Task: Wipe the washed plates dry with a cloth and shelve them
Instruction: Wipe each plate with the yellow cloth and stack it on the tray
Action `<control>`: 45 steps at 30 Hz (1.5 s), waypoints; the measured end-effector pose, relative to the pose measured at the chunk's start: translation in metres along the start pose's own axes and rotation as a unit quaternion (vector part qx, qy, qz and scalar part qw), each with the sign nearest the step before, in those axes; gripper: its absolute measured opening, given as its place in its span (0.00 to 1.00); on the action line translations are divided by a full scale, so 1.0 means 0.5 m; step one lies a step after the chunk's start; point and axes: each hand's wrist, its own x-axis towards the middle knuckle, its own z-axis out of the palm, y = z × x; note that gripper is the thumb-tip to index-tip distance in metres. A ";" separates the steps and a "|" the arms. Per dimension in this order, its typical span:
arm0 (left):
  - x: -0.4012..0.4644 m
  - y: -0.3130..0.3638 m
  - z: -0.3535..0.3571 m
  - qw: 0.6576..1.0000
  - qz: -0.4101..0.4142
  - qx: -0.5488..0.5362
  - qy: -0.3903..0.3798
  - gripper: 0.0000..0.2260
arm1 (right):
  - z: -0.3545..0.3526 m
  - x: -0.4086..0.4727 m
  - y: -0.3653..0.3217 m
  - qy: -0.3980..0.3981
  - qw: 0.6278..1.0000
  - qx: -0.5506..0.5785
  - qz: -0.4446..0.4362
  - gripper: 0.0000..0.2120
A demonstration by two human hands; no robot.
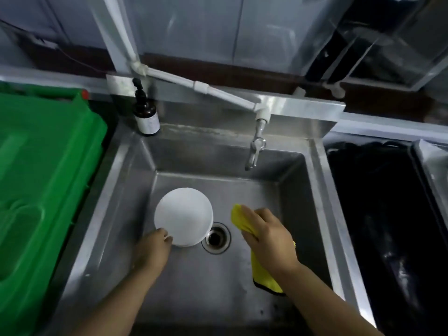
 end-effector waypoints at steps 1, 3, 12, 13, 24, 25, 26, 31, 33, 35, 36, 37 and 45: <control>0.022 -0.017 0.012 1.000 -0.015 -0.019 -0.009 0.10 | 0.023 0.010 -0.003 -0.007 1.000 0.002 0.006 0.27; 0.061 -0.043 0.033 0.995 -0.064 -0.068 -0.029 0.11 | 0.064 0.025 -0.004 -0.017 1.000 -0.002 0.006 0.27; 0.159 -0.092 0.113 0.954 -0.201 -0.211 -0.078 0.20 | 0.168 0.064 0.009 -0.042 0.999 -0.009 0.015 0.28; 0.164 -0.093 0.118 0.953 -0.197 -0.219 -0.074 0.19 | 0.172 0.065 0.010 -0.044 0.999 -0.009 0.019 0.28; 0.143 -0.056 0.098 0.876 -0.264 -0.403 -0.026 0.11 | 0.173 0.065 0.017 -0.054 0.997 -0.014 0.045 0.27; 0.138 -0.041 0.090 0.856 -0.274 -0.437 -0.016 0.10 | 0.171 0.065 0.018 -0.053 0.997 -0.012 0.048 0.27; 0.137 -0.030 0.084 0.834 -0.288 -0.471 -0.014 0.11 | 0.170 0.065 0.019 -0.053 0.997 -0.012 0.051 0.27; 0.154 -0.008 0.086 0.746 -0.328 -0.577 -0.060 0.18 | 0.157 0.064 0.024 -0.052 0.996 -0.008 0.075 0.27; 0.154 0.000 0.083 0.751 -0.323 -0.572 -0.073 0.19 | 0.150 0.060 0.027 -0.048 0.996 -0.006 0.074 0.27; 0.152 0.007 0.082 0.758 -0.307 -0.571 -0.067 0.18 | 0.140 0.057 0.028 -0.045 0.996 -0.006 0.074 0.27; 0.149 0.010 0.078 0.766 -0.293 -0.569 -0.058 0.18 | 0.135 0.056 0.029 -0.042 0.996 -0.007 0.073 0.27; 0.145 0.014 0.070 0.779 -0.278 -0.560 -0.043 0.18 | 0.128 0.055 0.030 -0.038 0.997 -0.009 0.071 0.27; 0.066 0.068 -0.062 0.920 -0.048 -0.366 0.131 0.14 | 0.055 0.050 0.034 -0.011 0.999 -0.012 0.049 0.27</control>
